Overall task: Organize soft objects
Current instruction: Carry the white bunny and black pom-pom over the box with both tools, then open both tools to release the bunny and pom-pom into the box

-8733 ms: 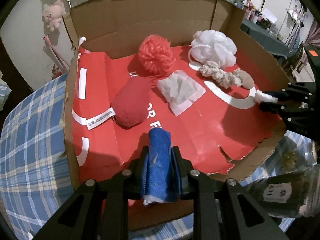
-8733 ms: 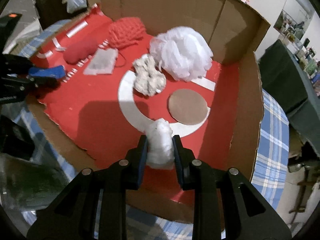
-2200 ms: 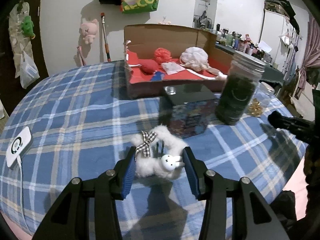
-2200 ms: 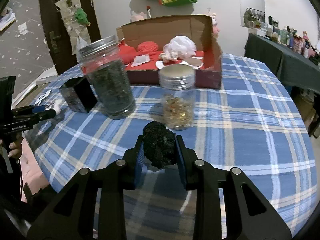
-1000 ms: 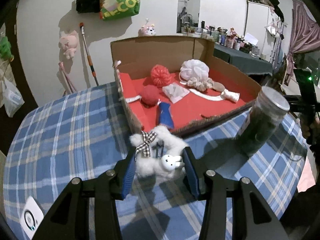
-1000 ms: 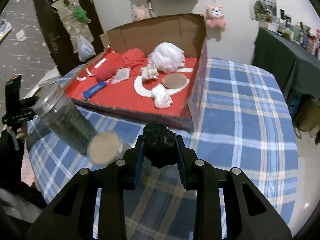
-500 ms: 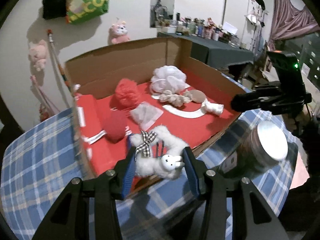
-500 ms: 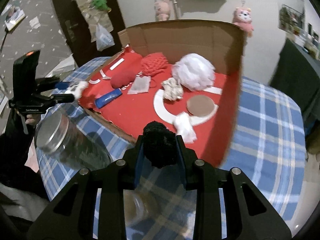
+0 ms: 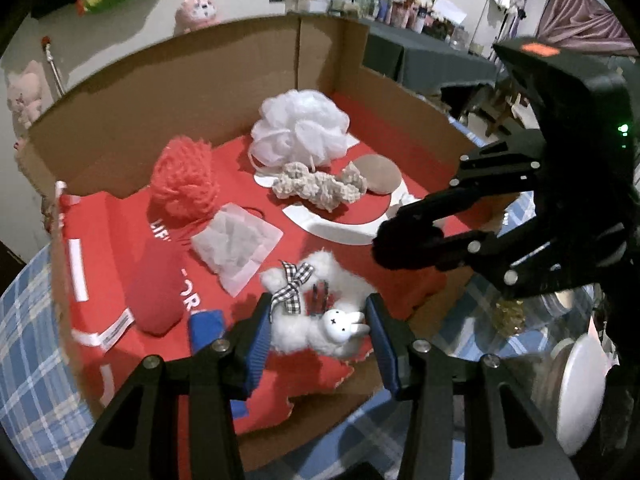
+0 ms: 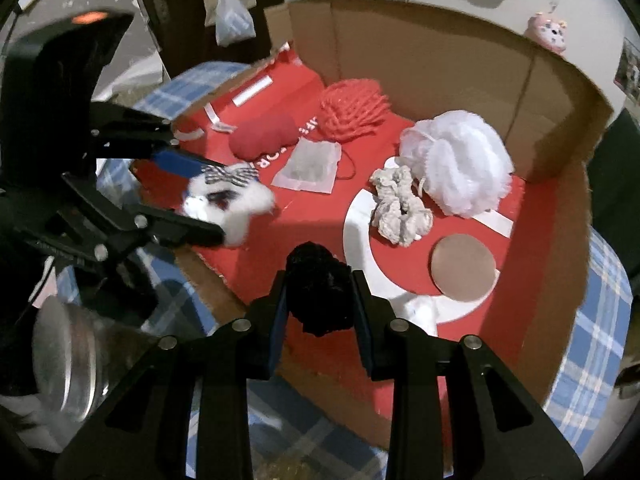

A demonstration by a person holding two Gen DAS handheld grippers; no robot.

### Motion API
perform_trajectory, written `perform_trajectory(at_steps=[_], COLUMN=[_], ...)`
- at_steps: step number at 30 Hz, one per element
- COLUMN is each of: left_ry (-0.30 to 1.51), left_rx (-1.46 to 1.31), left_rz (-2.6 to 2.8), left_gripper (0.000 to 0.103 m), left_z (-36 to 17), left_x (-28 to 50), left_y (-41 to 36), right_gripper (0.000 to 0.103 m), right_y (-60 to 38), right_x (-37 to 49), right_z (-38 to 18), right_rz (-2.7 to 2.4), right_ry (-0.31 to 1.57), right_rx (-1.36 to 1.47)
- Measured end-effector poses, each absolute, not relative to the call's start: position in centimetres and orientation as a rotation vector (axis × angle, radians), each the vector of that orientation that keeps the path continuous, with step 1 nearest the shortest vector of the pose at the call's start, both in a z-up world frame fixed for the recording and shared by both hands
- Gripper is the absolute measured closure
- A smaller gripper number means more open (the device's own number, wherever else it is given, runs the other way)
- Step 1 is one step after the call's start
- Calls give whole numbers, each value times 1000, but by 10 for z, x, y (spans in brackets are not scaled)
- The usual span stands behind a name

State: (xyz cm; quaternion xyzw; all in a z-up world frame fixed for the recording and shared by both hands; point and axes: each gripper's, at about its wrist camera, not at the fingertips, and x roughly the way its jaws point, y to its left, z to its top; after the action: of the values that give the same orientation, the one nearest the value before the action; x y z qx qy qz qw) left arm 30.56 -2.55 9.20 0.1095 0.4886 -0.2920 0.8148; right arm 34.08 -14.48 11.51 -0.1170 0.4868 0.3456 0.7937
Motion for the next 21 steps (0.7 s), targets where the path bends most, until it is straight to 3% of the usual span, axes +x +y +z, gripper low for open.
perform_trajectory(at_steps=[21], left_ry=[1183], left_rx=[280], left_rz=[-562], left_gripper=[54], left_z=[57], left_x=[340], left_y=[-48], right_gripper=[72], right_y=[-130], right_x=[376], right_z=[87], right_rz=[669], right_ry=[1183], right_rx=[-299])
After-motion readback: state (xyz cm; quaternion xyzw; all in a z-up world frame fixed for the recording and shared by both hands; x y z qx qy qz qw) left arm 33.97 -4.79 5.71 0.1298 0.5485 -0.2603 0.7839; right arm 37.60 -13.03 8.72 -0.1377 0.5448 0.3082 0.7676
